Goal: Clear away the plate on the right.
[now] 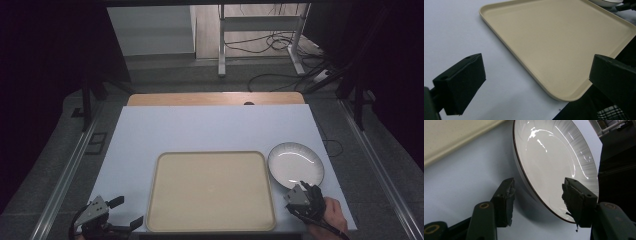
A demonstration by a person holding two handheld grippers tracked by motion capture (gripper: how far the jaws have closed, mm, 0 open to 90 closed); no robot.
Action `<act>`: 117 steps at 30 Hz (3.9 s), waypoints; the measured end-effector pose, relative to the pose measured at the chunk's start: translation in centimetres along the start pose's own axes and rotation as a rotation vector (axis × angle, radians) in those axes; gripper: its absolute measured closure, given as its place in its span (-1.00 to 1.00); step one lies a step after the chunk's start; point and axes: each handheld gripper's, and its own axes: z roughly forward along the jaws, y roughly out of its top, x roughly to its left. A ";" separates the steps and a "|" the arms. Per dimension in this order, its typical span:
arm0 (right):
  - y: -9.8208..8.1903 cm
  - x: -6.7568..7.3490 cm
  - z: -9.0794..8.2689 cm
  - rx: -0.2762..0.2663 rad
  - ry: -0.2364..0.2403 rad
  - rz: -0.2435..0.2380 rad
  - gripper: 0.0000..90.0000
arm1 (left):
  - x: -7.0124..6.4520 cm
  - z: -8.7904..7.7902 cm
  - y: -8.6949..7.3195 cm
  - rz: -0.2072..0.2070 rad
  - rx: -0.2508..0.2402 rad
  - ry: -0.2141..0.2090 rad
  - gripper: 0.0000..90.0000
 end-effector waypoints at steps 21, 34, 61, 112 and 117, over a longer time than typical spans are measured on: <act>0.9 1.7 1.6 0.075 -0.088 -0.300 0.25 | 0.0 0.1 0.0 0.010 0.012 -0.007 -1.00; 1.4 2.7 2.5 0.121 -0.144 -0.451 0.61 | -0.1 0.2 0.1 0.013 0.016 -0.010 -0.99; 2.2 3.4 1.8 0.121 -0.229 -0.515 0.74 | -0.1 0.2 0.1 0.012 0.018 -0.014 -0.99; 8.1 9.0 -0.6 -0.131 -0.173 -0.670 0.69 | 0.1 0.1 0.0 -0.007 0.012 -0.008 -0.99; 8.7 9.6 -0.6 -0.152 -0.168 -0.680 0.69 | 0.1 0.1 0.0 -0.007 0.009 -0.008 -0.99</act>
